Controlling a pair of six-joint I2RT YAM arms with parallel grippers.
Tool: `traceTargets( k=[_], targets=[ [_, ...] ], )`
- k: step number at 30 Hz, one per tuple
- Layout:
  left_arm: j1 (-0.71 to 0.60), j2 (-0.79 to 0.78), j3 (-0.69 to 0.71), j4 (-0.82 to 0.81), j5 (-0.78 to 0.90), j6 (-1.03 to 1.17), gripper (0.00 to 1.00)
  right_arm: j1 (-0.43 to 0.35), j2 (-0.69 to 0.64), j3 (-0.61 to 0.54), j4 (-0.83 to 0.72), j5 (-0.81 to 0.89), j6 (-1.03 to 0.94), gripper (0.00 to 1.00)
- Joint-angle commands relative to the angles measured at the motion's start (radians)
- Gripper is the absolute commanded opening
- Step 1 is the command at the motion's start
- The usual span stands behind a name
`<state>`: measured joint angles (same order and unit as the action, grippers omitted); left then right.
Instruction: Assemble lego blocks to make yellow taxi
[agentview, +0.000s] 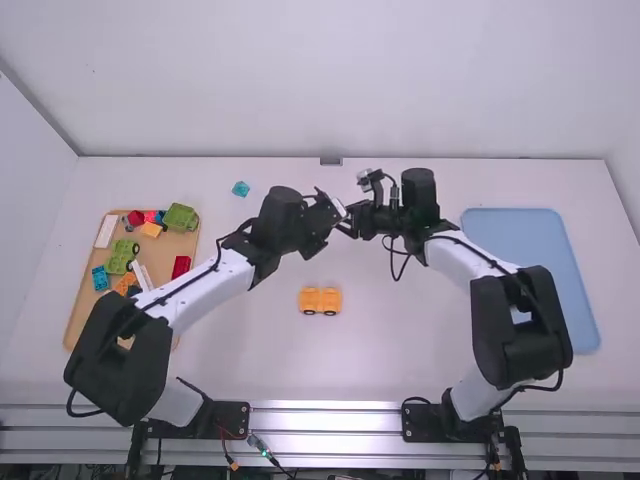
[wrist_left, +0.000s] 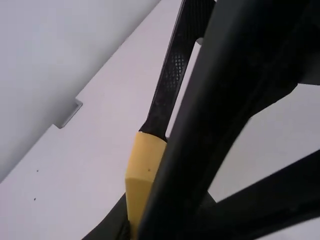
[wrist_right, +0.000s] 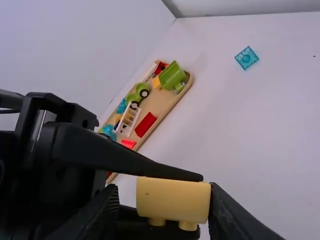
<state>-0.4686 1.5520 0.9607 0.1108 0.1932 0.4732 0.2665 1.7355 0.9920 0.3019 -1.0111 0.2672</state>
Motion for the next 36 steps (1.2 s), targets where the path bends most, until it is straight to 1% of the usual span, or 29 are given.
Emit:
traceTargets(
  k=[1, 4, 7, 12, 15, 16, 17, 18, 19, 23, 24, 27, 29, 31, 33, 36],
  targets=[
    [-0.003, -0.002, -0.006, -0.002, -0.003, 0.018, 0.02, 0.026, 0.007, 0.025, -0.001, -0.032, -0.023, 0.46],
    [-0.003, -0.002, -0.006, -0.001, -0.003, 0.018, 0.02, 0.03, 0.007, 0.025, -0.001, -0.032, -0.022, 0.42],
    [-0.003, -0.002, -0.006, 0.0, -0.003, 0.018, 0.02, 0.028, 0.007, 0.025, -0.004, -0.036, -0.023, 0.31],
    [-0.003, -0.002, -0.006, -0.001, -0.003, 0.017, 0.02, 0.031, 0.007, 0.024, -0.004, -0.036, -0.023, 0.21],
    [-0.003, -0.002, -0.006, 0.0, -0.002, 0.014, 0.08, 0.03, 0.007, 0.024, -0.004, -0.037, -0.026, 0.2],
    [-0.003, -0.002, -0.006, -0.001, 0.001, 0.014, 0.15, 0.029, 0.007, 0.024, -0.003, -0.035, -0.026, 0.19],
    [-0.003, -0.002, -0.006, -0.002, 0.0, 0.013, 0.43, 0.029, 0.007, 0.024, -0.001, -0.035, -0.026, 0.18],
    [-0.003, -0.002, -0.006, -0.002, 0.0, 0.013, 0.76, 0.029, 0.007, 0.024, 0.001, -0.036, -0.027, 0.18],
    [-0.004, -0.002, -0.006, -0.002, 0.0, 0.014, 0.99, 0.029, 0.007, 0.024, 0.002, -0.035, -0.033, 0.17],
    [-0.003, -0.004, -0.006, -0.008, 0.0, -0.064, 0.99, 0.015, 0.006, 0.024, 0.006, -0.001, -0.053, 0.17],
    [-0.002, -0.013, -0.006, -0.028, 0.007, -0.105, 0.99, 0.001, 0.006, 0.024, 0.003, 0.01, -0.068, 0.18],
    [0.008, -0.034, -0.006, -0.074, 0.06, -0.097, 0.99, -0.024, 0.005, 0.024, -0.003, 0.01, -0.095, 0.18],
    [0.028, -0.056, -0.003, -0.118, 0.151, -0.072, 0.99, -0.056, 0.003, 0.024, -0.022, 0.009, -0.135, 0.18],
    [0.048, -0.07, 0.001, -0.14, 0.208, -0.073, 0.99, -0.073, 0.003, 0.03, -0.042, 0.01, -0.161, 0.18],
    [0.072, -0.083, 0.01, -0.168, 0.27, -0.073, 0.99, -0.089, 0.003, 0.051, -0.106, 0.011, -0.21, 0.19],
    [0.132, -0.088, 0.032, -0.209, 0.381, -0.074, 0.99, -0.098, 0.003, 0.13, -0.307, 0.056, -0.34, 0.18]
  ],
)
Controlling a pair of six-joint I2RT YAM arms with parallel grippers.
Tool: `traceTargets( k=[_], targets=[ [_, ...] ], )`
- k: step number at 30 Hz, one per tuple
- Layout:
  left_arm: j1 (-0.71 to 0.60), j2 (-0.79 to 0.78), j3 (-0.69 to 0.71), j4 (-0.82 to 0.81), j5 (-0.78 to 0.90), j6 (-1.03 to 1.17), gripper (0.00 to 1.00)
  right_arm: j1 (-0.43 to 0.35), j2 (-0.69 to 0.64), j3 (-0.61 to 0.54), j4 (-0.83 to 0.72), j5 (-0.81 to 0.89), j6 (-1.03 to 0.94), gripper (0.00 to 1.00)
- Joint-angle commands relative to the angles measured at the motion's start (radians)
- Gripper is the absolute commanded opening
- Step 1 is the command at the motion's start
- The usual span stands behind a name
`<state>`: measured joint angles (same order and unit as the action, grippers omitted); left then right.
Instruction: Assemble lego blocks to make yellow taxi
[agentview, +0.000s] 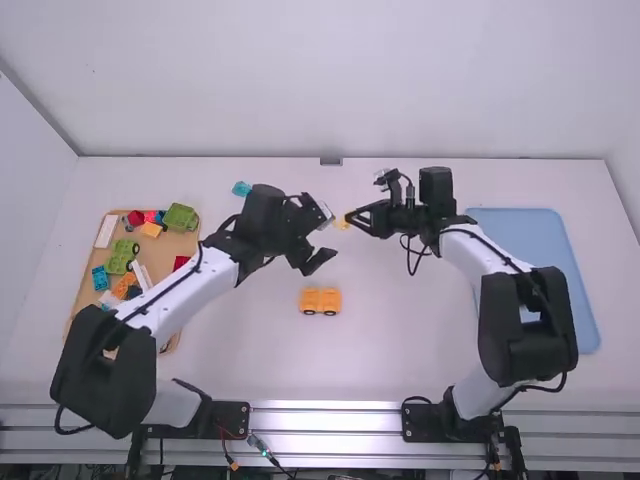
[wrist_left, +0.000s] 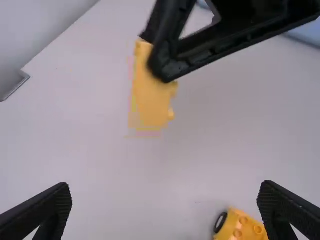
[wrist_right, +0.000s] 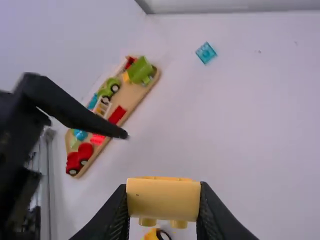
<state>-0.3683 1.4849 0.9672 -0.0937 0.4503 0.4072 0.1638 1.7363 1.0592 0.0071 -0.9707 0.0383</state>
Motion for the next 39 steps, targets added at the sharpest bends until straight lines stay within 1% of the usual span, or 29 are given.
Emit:
traceTargets(
  k=[1, 2, 4, 5, 8, 10, 11, 12, 14, 18, 20, 21, 23, 24, 27, 32, 35, 39],
  targets=[
    [0.063, -0.021, 0.033, -0.019, 0.169, -0.008, 0.99, 0.009, 0.003, 0.116, -0.136, 0.08, -0.177, 0.18],
    [0.067, -0.021, 0.034, -0.021, 0.173, -0.008, 0.99, 0.01, 0.003, 0.122, -0.152, 0.09, -0.185, 0.18],
    [0.118, -0.021, 0.036, -0.022, 0.201, -0.044, 0.99, 0.035, 0.003, 0.22, -0.369, 0.25, -0.281, 0.16],
    [0.141, -0.021, 0.036, -0.023, 0.201, -0.053, 0.99, 0.049, 0.003, 0.258, -0.452, 0.318, -0.309, 0.15],
    [0.174, -0.021, 0.033, -0.026, 0.207, -0.052, 0.99, 0.086, 0.003, 0.322, -0.588, 0.426, -0.359, 0.12],
    [0.2, -0.021, 0.033, -0.026, 0.229, -0.053, 0.99, 0.127, 0.004, 0.366, -0.685, 0.556, -0.359, 0.12],
    [0.207, -0.021, 0.033, -0.026, 0.236, -0.052, 0.99, 0.142, 0.004, 0.378, -0.719, 0.614, -0.347, 0.12],
    [0.209, -0.021, 0.033, -0.025, 0.239, -0.052, 0.99, 0.148, 0.005, 0.382, -0.73, 0.635, -0.341, 0.12],
    [0.219, -0.021, 0.033, -0.021, 0.241, -0.052, 0.99, 0.185, 0.005, 0.395, -0.792, 0.723, -0.286, 0.12],
    [0.218, -0.021, 0.032, 0.011, 0.212, -0.052, 0.99, 0.233, 0.005, 0.379, -0.872, 0.735, -0.208, 0.08],
    [0.217, -0.021, 0.032, 0.028, 0.212, -0.052, 0.99, 0.246, 0.005, 0.364, -0.883, 0.752, -0.141, 0.06],
    [0.217, -0.021, 0.032, 0.042, 0.212, -0.052, 0.99, 0.254, 0.005, 0.35, -0.893, 0.778, -0.062, 0.04],
    [0.217, -0.021, 0.032, 0.053, 0.212, -0.051, 0.99, 0.258, 0.005, 0.328, -0.922, 0.798, 0.034, 0.01],
    [0.218, -0.021, 0.032, 0.054, 0.211, -0.051, 0.99, 0.258, 0.005, 0.323, -0.928, 0.795, 0.049, 0.0],
    [0.218, -0.02, 0.032, 0.056, 0.211, -0.051, 0.99, 0.258, 0.005, 0.289, -0.924, 0.785, 0.142, 0.0],
    [0.218, -0.011, 0.032, 0.05, 0.211, -0.052, 0.99, 0.247, 0.005, 0.254, -0.928, 0.785, 0.426, 0.0],
    [0.218, -0.011, 0.021, 0.053, 0.211, -0.052, 0.99, 0.228, 0.005, 0.253, -0.954, 0.787, 0.695, 0.0],
    [0.218, -0.011, -0.003, 0.088, 0.211, -0.052, 0.99, 0.212, 0.005, 0.232, -0.96, 0.785, 0.889, 0.0]
  ],
)
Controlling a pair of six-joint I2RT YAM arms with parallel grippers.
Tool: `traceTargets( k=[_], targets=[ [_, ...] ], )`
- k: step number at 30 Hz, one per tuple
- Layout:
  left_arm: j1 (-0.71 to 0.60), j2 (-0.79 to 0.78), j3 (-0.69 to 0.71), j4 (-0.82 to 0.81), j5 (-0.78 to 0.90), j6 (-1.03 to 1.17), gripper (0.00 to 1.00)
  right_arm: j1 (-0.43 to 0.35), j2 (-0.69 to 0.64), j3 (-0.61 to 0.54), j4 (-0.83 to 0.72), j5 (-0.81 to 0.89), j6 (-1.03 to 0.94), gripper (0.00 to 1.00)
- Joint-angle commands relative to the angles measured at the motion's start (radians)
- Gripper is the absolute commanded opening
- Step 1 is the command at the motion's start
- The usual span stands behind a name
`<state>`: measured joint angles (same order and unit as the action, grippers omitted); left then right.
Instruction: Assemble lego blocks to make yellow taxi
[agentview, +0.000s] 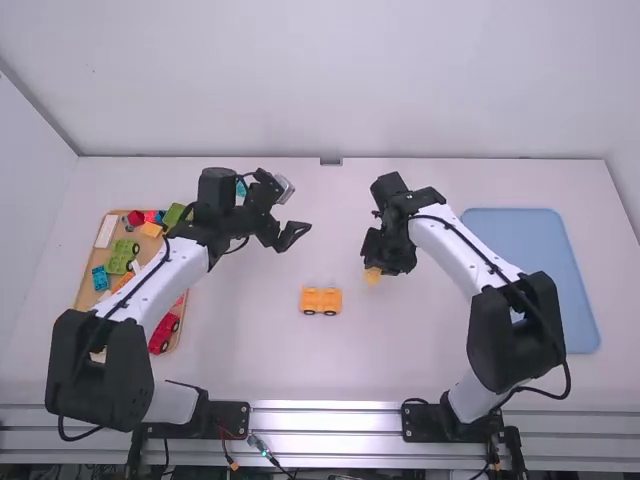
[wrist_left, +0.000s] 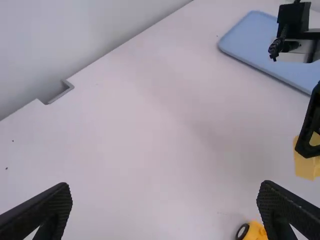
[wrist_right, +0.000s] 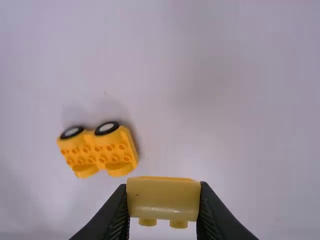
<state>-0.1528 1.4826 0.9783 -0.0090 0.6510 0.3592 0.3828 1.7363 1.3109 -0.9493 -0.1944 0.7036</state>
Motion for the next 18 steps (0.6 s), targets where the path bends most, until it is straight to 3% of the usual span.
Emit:
traceTargets(
  k=[1, 8, 18],
  targets=[
    [0.002, -0.009, -0.023, 0.019, 0.011, -0.005, 0.99, -0.014, 0.005, -0.039, 0.003, 0.01, 0.307, 0.0],
    [0.003, -0.009, -0.037, 0.047, 0.011, -0.005, 0.99, -0.061, 0.005, -0.148, 0.039, -0.016, 0.652, 0.0],
    [0.002, -0.009, -0.037, 0.06, 0.011, -0.031, 0.99, -0.116, 0.005, -0.38, 0.375, -0.182, 0.824, 0.0]
  ],
)
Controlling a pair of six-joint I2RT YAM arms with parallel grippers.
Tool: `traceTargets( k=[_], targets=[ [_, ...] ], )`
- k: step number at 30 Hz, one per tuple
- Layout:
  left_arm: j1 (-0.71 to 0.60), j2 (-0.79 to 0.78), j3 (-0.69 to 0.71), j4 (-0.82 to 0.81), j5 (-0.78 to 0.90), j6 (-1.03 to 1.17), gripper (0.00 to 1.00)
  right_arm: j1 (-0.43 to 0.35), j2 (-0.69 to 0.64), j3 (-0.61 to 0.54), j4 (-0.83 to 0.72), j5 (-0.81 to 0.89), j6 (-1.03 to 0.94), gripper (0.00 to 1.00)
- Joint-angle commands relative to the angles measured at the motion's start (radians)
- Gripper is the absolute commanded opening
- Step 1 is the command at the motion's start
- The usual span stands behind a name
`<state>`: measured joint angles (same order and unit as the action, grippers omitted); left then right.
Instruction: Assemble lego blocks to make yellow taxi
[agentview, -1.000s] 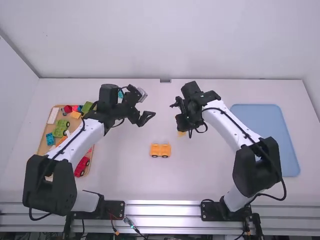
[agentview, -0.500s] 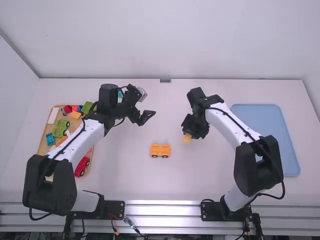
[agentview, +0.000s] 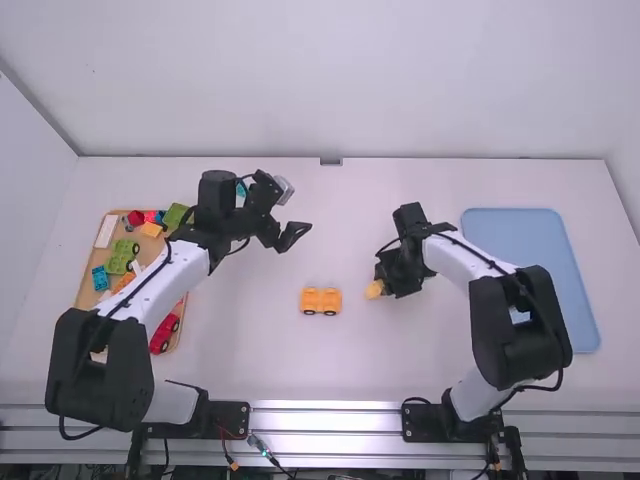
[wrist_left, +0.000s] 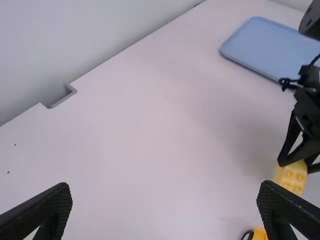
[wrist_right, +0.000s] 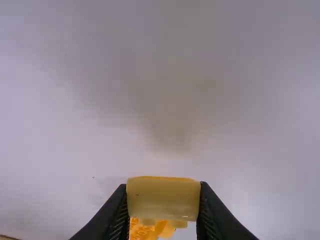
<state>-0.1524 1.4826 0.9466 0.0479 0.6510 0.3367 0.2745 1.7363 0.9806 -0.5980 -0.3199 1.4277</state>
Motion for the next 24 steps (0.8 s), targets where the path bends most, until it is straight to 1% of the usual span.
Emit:
traceTargets(
  k=[1, 2, 5, 9, 19, 21, 22, 23, 24],
  targets=[
    [0.002, -0.009, -0.005, 0.003, 0.011, -0.008, 0.99, -0.008, 0.005, -0.065, 0.039, -0.057, 0.121, 0.0],
    [0.002, -0.009, -0.005, 0.003, 0.011, -0.008, 0.99, -0.008, 0.005, -0.091, 0.066, -0.066, 0.147, 0.0],
    [0.002, -0.009, -0.005, 0.003, 0.011, -0.008, 0.99, -0.008, 0.005, -0.109, 0.092, -0.077, 0.154, 0.01],
    [0.002, -0.009, -0.005, 0.003, 0.011, -0.008, 0.99, -0.004, 0.005, -0.109, 0.102, -0.068, 0.154, 0.09],
    [0.002, -0.009, -0.006, 0.002, 0.011, -0.008, 0.99, 0.022, 0.005, -0.111, 0.104, -0.047, 0.199, 0.12],
    [0.002, -0.009, -0.005, 0.002, 0.011, -0.008, 0.99, 0.017, 0.005, -0.111, 0.1, -0.046, 0.199, 0.22],
    [0.002, -0.009, -0.006, 0.002, 0.011, -0.008, 0.99, 0.013, 0.005, -0.111, 0.1, -0.047, 0.194, 0.32],
    [0.002, -0.009, -0.006, 0.002, 0.011, -0.008, 0.99, 0.013, 0.005, -0.111, 0.1, -0.047, 0.19, 0.35],
    [0.002, -0.009, -0.006, 0.002, 0.011, -0.008, 0.99, 0.012, 0.005, -0.111, 0.1, -0.045, 0.191, 0.41]
  ],
)
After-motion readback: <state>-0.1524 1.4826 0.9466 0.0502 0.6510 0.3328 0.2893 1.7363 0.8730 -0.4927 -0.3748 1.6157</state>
